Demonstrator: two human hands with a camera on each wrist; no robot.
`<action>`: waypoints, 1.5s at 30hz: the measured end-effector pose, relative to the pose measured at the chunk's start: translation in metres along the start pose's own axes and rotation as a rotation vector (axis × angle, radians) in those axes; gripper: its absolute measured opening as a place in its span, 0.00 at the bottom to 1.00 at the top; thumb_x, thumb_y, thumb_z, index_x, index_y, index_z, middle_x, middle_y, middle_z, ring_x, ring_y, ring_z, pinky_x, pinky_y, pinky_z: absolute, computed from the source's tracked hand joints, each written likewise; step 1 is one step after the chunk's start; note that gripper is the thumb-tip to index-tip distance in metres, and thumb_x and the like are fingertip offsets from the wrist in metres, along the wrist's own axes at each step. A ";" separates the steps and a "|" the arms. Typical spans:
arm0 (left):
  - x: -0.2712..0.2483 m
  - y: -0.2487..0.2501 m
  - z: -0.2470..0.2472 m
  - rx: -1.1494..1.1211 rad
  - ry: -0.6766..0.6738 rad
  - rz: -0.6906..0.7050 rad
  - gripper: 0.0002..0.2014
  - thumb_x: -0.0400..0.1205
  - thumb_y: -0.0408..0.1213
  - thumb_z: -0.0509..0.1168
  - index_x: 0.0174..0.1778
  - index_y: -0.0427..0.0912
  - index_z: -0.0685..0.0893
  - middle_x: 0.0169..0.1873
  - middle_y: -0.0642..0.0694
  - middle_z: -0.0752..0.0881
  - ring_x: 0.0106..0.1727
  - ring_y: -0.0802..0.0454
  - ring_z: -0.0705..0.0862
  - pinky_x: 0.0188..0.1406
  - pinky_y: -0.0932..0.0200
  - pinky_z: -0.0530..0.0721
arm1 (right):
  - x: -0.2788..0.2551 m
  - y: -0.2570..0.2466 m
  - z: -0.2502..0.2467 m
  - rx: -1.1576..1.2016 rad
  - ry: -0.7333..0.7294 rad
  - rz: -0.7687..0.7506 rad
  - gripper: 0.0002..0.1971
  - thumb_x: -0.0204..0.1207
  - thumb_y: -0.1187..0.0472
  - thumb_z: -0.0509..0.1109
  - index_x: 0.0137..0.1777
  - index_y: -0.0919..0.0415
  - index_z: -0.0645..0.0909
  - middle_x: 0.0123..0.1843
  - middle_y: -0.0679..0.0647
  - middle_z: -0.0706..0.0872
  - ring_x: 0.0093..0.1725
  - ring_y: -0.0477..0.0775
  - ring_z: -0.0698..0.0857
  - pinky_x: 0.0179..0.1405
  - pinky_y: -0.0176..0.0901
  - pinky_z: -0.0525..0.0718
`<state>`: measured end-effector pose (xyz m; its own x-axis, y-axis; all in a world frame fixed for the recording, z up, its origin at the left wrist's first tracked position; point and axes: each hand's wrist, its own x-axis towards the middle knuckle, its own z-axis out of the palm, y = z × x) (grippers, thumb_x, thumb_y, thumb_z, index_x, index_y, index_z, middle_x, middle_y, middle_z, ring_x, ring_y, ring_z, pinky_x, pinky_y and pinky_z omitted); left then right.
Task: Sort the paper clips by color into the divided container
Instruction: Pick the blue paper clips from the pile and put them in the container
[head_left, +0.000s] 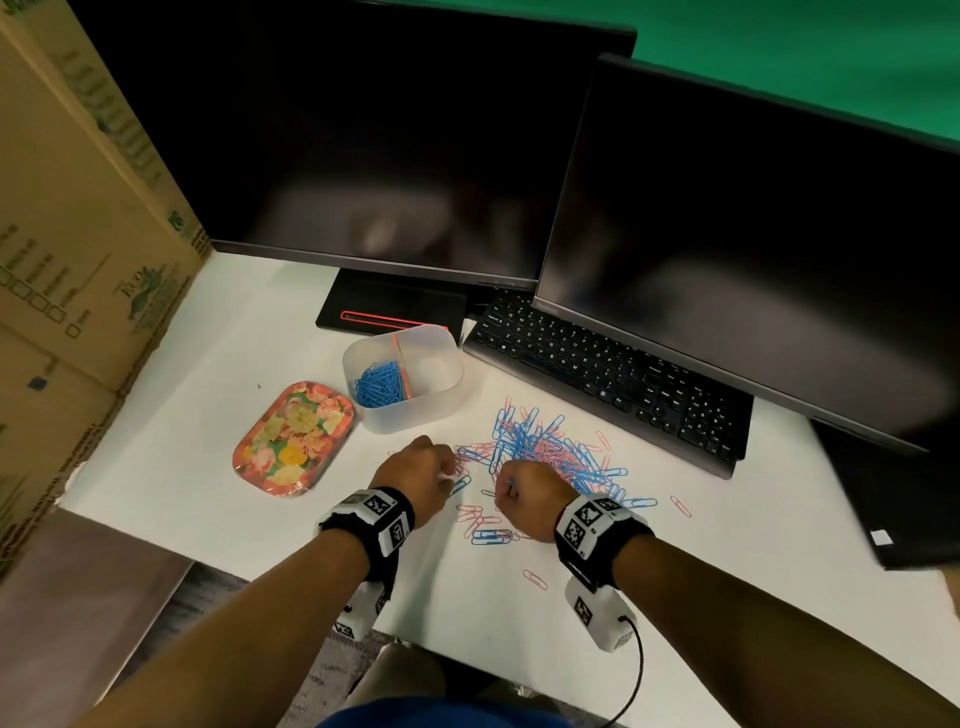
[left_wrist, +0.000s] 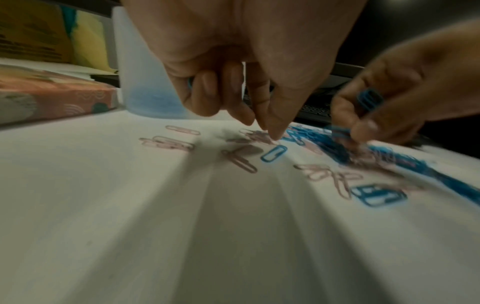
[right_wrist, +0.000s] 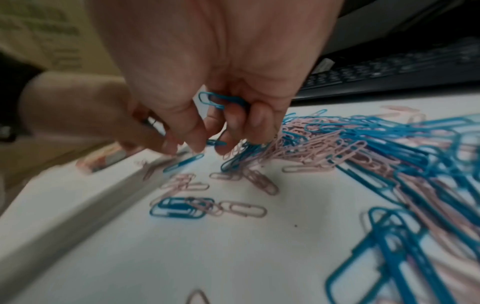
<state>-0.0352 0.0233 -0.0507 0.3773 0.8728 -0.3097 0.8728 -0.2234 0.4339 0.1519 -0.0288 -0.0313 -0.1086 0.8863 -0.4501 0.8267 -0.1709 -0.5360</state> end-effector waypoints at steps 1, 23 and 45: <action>-0.001 0.002 0.002 0.039 -0.028 0.010 0.08 0.78 0.42 0.66 0.52 0.50 0.83 0.54 0.46 0.80 0.54 0.42 0.84 0.53 0.52 0.82 | -0.001 0.001 -0.003 0.084 0.014 0.029 0.07 0.74 0.65 0.65 0.39 0.52 0.80 0.38 0.49 0.82 0.42 0.53 0.82 0.39 0.36 0.78; -0.004 0.036 -0.012 -1.129 -0.313 -0.328 0.13 0.75 0.21 0.51 0.37 0.36 0.81 0.25 0.41 0.73 0.20 0.51 0.70 0.20 0.66 0.64 | -0.026 0.020 -0.015 1.068 -0.068 0.372 0.11 0.80 0.64 0.59 0.34 0.59 0.69 0.22 0.55 0.68 0.21 0.51 0.66 0.22 0.32 0.58; -0.029 0.041 0.019 0.220 -0.259 0.140 0.09 0.79 0.43 0.63 0.51 0.47 0.84 0.53 0.45 0.86 0.56 0.43 0.83 0.53 0.55 0.80 | -0.046 0.033 -0.004 -0.188 0.060 0.177 0.08 0.77 0.53 0.62 0.53 0.51 0.79 0.51 0.54 0.88 0.50 0.60 0.86 0.47 0.42 0.81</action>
<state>-0.0044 -0.0195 -0.0402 0.5395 0.6942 -0.4764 0.8420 -0.4458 0.3038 0.1866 -0.0735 -0.0259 0.0750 0.8748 -0.4787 0.9187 -0.2473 -0.3080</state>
